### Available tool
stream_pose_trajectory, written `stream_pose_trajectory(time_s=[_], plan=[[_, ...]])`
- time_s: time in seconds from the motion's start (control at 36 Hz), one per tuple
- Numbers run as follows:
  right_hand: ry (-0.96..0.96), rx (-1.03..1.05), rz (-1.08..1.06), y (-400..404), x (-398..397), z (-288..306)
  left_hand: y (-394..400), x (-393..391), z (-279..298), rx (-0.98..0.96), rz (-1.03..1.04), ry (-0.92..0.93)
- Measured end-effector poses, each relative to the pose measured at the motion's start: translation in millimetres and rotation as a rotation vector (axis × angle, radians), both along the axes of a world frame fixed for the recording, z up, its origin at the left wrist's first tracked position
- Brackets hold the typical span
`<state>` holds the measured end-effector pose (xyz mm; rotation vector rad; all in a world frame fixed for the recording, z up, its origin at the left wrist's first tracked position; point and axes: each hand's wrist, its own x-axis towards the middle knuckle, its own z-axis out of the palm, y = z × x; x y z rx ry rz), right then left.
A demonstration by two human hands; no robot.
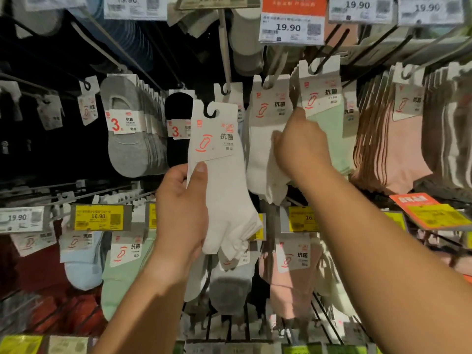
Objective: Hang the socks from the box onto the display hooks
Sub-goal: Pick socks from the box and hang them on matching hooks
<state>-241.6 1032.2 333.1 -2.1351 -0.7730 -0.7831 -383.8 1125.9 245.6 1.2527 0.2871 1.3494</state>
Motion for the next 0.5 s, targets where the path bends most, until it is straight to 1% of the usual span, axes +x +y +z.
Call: stream_pose_trajectory(time_s=[0.06,0.08,0.11,0.14,0.17,0.22,0.25,0.31,0.36,0.44,0.5], plan=[[-0.126,-0.021,-0.002,-9,-12,-14,-2,1,2,0.004,-0.015,0.011],[-0.156,0.005,0.028,-14,-18,-20,-3,3,3,0.010,-0.023,0.014],[-0.134,0.065,0.092,-18,-27,-23,-5,4,5,0.022,-0.029,0.017],[-0.054,0.139,0.186,-22,-37,-25,-7,6,6,0.040,-0.034,0.020],[0.076,0.196,0.296,-24,-46,-26,-9,8,8,0.058,-0.042,0.022],[0.313,0.227,0.462,-21,-56,-28,-13,14,10,0.071,-0.067,0.028],[0.377,0.220,0.496,-18,-58,-30,-16,17,10,0.073,-0.079,0.036],[0.425,0.232,0.502,-13,-60,-34,-23,24,11,0.101,-0.088,0.079],[0.373,0.249,0.484,-13,-60,-38,-28,29,12,0.158,-0.061,0.152],[0.252,0.299,0.439,-21,-52,-38,-34,29,20,0.327,0.010,0.336],[0.209,0.344,0.398,-28,-47,-32,-38,31,30,0.387,0.049,0.362]])
